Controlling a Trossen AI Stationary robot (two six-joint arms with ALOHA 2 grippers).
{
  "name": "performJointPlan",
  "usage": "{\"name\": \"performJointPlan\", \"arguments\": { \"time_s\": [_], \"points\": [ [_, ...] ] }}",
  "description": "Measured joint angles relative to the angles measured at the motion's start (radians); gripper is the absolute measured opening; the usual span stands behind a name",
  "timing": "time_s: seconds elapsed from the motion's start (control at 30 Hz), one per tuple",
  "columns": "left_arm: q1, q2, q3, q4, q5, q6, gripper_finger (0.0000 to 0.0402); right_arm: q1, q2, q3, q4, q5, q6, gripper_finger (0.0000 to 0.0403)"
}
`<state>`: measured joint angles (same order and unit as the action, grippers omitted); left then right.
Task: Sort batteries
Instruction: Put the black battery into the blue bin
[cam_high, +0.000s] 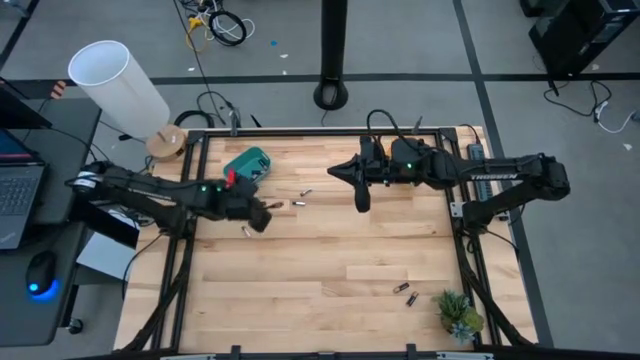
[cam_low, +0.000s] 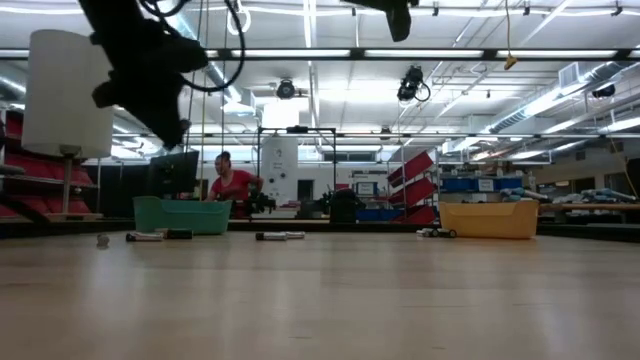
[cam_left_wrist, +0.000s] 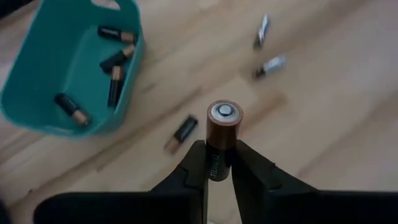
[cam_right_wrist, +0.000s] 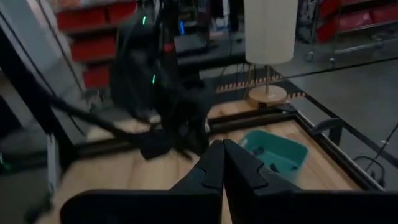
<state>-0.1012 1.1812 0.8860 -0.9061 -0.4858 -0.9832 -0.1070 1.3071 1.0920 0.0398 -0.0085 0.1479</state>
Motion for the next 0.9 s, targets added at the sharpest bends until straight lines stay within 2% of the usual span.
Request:
{"name": "performJointPlan", "arguments": {
  "time_s": [0.2, 0.43, 0.53, 0.67, 0.9],
  "points": [
    [0.14, 0.049, 0.0, 0.061, -0.049, 0.007, 0.0072, -0.082, 0.0, -0.098, -0.037, -0.114, -0.152, 0.0013],
    [0.346, 0.114, 0.001, 0.083, -0.079, 0.006, 0.0075, -0.113, 0.0, -0.204, -0.03, -0.25, -0.017, 0.0012],
    [0.41, 0.145, 0.001, 0.091, -0.072, 0.007, 0.0077, -0.081, 0.0, -0.206, -0.022, -0.263, -0.012, 0.0015],
    [0.468, 0.18, 0.001, 0.093, 0.005, 0.016, 0.0091, -0.036, 0.0, -0.206, 0.025, -0.265, 0.006, 0.0013],
    [0.483, 0.19, 0.001, 0.091, 0.054, 0.098, 0.0128, 0.004, 0.0, -0.205, 0.106, -0.25, 0.035, 0.001]
  ]
}}
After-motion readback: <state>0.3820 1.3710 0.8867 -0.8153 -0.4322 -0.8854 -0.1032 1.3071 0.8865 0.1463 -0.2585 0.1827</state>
